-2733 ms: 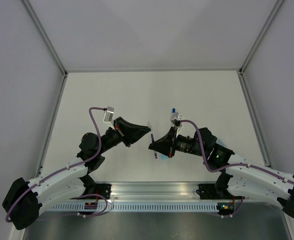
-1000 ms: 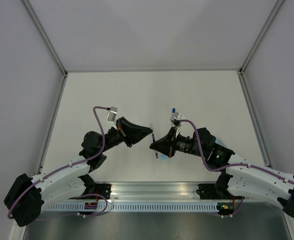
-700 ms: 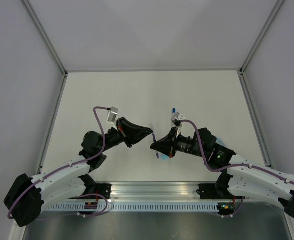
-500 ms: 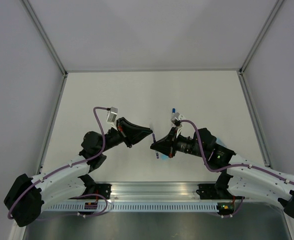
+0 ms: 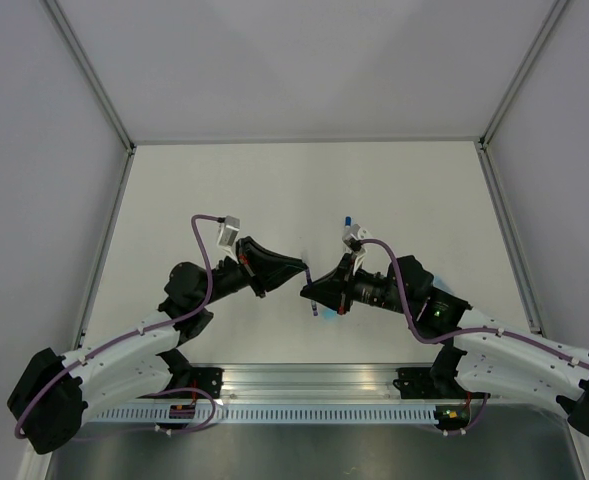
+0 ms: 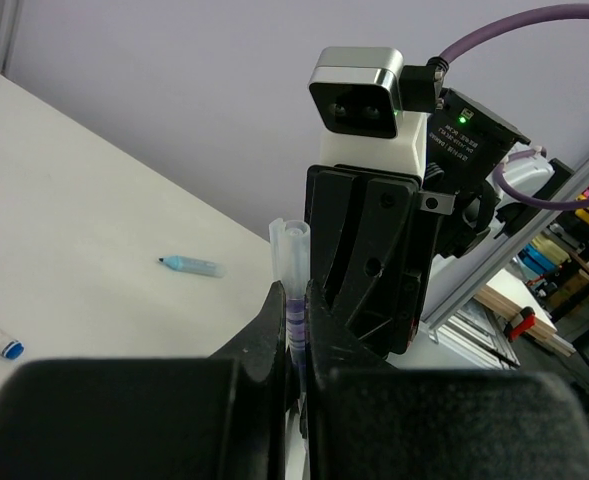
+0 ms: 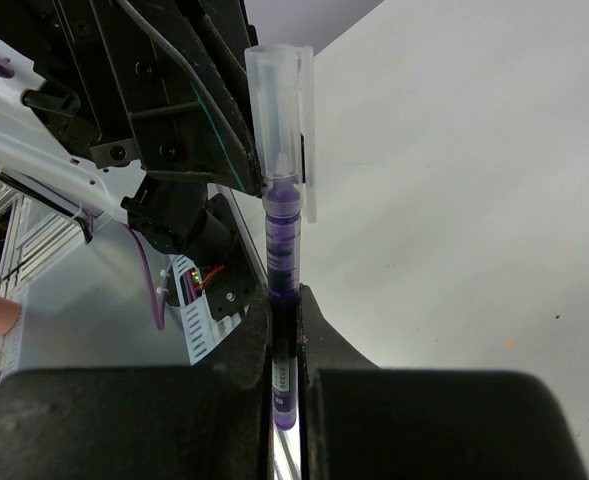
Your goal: Insert the pens into the pen caps
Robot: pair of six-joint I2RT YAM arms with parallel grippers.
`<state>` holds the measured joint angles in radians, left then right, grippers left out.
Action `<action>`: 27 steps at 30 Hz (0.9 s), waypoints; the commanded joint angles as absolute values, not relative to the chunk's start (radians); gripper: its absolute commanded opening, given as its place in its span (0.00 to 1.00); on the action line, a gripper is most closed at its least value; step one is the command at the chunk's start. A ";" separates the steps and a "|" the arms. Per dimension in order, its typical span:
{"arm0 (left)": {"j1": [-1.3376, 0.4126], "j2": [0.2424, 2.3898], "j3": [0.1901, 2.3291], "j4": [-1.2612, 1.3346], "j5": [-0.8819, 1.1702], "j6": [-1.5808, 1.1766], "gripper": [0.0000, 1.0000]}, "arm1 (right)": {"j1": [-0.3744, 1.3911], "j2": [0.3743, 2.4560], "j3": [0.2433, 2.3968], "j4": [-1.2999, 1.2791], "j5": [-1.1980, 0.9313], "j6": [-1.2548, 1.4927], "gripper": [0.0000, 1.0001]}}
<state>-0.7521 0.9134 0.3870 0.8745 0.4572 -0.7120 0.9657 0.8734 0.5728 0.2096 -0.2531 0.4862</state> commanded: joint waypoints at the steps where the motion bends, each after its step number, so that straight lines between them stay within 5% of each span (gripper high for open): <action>1: -0.759 0.891 0.394 0.859 0.486 -0.660 0.02 | 0.962 0.877 0.604 0.273 -0.247 0.502 0.00; 15: -0.758 0.899 0.382 0.893 0.569 -0.684 0.03 | 0.960 0.865 0.603 0.265 -0.216 0.483 0.00; 27: -0.759 0.907 0.390 0.885 0.583 -0.693 0.36 | 0.962 0.873 0.609 0.261 -0.242 0.474 0.00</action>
<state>-0.7494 0.9207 0.3828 0.8669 0.5339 -0.7010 0.9657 0.8780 0.5728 0.2176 -0.2558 0.4824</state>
